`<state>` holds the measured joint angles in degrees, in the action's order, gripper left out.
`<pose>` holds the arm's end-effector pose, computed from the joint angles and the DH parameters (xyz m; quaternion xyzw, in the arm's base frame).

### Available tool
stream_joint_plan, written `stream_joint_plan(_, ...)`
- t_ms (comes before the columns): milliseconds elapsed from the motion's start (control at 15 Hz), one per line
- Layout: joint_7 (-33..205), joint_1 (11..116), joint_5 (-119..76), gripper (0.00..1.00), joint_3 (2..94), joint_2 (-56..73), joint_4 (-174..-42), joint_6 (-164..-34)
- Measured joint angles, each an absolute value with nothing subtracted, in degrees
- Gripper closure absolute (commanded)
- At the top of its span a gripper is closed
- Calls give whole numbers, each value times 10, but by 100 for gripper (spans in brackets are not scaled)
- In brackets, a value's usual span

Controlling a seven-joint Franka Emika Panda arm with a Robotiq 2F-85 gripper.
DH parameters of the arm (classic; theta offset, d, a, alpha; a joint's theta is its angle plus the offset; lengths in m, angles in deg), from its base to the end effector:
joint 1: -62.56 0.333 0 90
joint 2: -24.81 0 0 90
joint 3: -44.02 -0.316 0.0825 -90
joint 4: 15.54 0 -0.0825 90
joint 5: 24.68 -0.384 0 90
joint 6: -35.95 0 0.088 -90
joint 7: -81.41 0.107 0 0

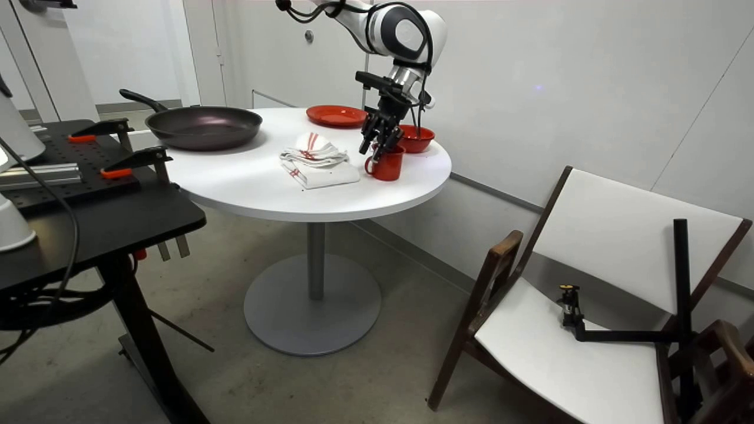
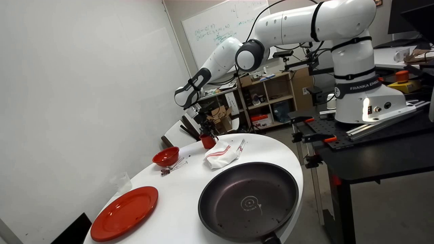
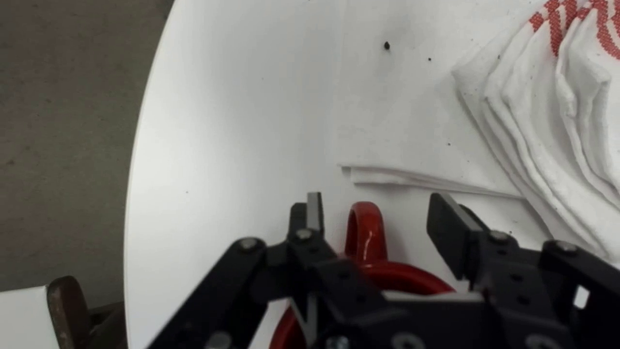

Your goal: Move the cup

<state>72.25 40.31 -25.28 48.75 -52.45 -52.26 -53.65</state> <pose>0.6794 -0.3110 0.1089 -0.9683 0.1297 0.2118 0.0260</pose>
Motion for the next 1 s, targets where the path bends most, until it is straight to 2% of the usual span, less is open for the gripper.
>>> stream_joint_plan(133,722,403,-253,0,487,-524,-522,-536)
stream_joint_plan(1000,722,405,-253,0,486,-502,-516,-547)
